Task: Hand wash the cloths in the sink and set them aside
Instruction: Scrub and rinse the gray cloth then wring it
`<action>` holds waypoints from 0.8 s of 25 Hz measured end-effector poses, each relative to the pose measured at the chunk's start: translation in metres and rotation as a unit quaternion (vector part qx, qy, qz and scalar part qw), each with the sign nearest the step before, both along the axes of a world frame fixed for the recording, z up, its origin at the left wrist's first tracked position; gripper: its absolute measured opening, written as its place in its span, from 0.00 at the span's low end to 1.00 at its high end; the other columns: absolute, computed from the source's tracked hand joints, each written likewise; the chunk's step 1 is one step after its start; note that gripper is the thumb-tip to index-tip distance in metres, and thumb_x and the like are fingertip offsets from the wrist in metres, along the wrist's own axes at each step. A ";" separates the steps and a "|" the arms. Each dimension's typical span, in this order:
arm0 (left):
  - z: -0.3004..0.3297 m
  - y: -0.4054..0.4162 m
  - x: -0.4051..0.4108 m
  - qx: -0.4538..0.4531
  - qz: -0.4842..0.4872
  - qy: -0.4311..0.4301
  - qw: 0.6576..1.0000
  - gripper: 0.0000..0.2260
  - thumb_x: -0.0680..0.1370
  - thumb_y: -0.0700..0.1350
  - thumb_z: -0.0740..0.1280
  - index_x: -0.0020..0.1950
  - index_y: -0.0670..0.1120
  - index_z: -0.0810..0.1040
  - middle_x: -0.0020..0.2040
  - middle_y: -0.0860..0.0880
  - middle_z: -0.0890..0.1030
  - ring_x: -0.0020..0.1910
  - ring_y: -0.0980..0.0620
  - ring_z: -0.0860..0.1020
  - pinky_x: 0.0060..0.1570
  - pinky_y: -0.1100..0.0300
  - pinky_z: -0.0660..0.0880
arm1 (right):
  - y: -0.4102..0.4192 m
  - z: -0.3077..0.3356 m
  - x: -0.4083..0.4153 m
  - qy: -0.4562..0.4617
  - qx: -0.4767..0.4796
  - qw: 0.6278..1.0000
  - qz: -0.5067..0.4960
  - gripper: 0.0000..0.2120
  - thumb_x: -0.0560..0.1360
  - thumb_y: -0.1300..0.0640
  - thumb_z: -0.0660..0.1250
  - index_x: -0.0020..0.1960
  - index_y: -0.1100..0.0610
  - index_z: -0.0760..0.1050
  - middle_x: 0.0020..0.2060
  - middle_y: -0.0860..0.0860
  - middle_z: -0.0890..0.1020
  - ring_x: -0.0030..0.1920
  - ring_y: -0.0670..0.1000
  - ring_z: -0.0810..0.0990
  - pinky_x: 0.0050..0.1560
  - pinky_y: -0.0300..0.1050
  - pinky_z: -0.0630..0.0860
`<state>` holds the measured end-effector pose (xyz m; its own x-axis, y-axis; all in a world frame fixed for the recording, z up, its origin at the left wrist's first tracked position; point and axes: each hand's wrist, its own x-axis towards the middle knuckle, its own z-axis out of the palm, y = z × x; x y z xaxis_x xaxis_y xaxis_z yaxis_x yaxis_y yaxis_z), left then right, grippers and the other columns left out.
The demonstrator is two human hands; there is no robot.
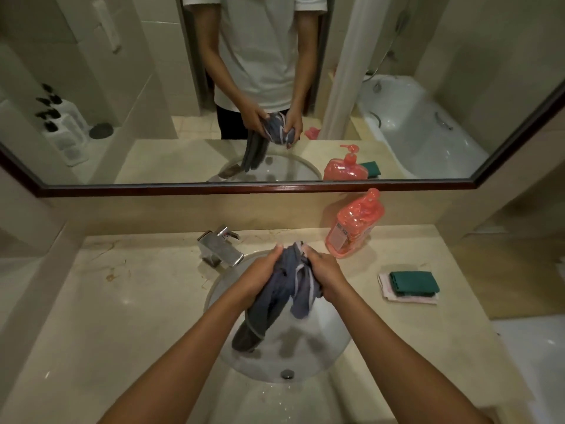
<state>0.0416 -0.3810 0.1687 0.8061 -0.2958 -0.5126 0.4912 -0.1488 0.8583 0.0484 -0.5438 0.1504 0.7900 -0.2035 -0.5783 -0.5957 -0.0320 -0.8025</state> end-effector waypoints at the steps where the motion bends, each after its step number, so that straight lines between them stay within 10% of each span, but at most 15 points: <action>1: 0.001 0.008 0.003 0.015 -0.008 0.007 1.000 0.19 0.83 0.58 0.62 0.57 0.46 0.85 0.51 0.44 0.87 0.51 0.47 0.85 0.57 0.50 0.80 | -0.003 -0.004 0.001 -0.022 -0.020 0.999 -0.024 0.16 0.77 0.44 0.70 0.46 0.58 0.81 0.40 0.57 0.85 0.38 0.55 0.83 0.37 0.45 0.78; 7: 0.007 0.026 0.012 -0.036 0.056 0.080 0.995 0.11 0.83 0.41 0.65 0.54 0.35 0.82 0.44 0.40 0.86 0.38 0.48 0.85 0.36 0.59 0.81 | 0.000 -0.014 -0.002 0.018 -0.041 0.997 -0.056 0.13 0.77 0.52 0.72 0.38 0.58 0.76 0.31 0.54 0.79 0.28 0.51 0.75 0.28 0.39 0.69; 13: 0.009 0.016 0.024 -0.202 0.156 0.120 0.959 0.12 0.84 0.47 0.64 0.62 0.41 0.77 0.47 0.39 0.85 0.43 0.44 0.84 0.41 0.52 0.81 | 0.013 -0.009 -0.025 0.037 0.082 0.995 -0.034 0.25 0.84 0.39 0.49 0.61 0.54 0.78 0.54 0.49 0.79 0.56 0.54 0.78 0.61 0.53 0.75; 20: 0.010 0.005 0.025 -0.234 0.139 0.121 0.955 0.13 0.84 0.50 0.61 0.62 0.44 0.77 0.47 0.40 0.86 0.43 0.45 0.86 0.37 0.53 0.82 | 0.040 0.002 -0.031 -0.035 0.056 0.997 0.030 0.19 0.84 0.40 0.53 0.50 0.45 0.81 0.46 0.44 0.84 0.51 0.47 0.80 0.60 0.50 0.77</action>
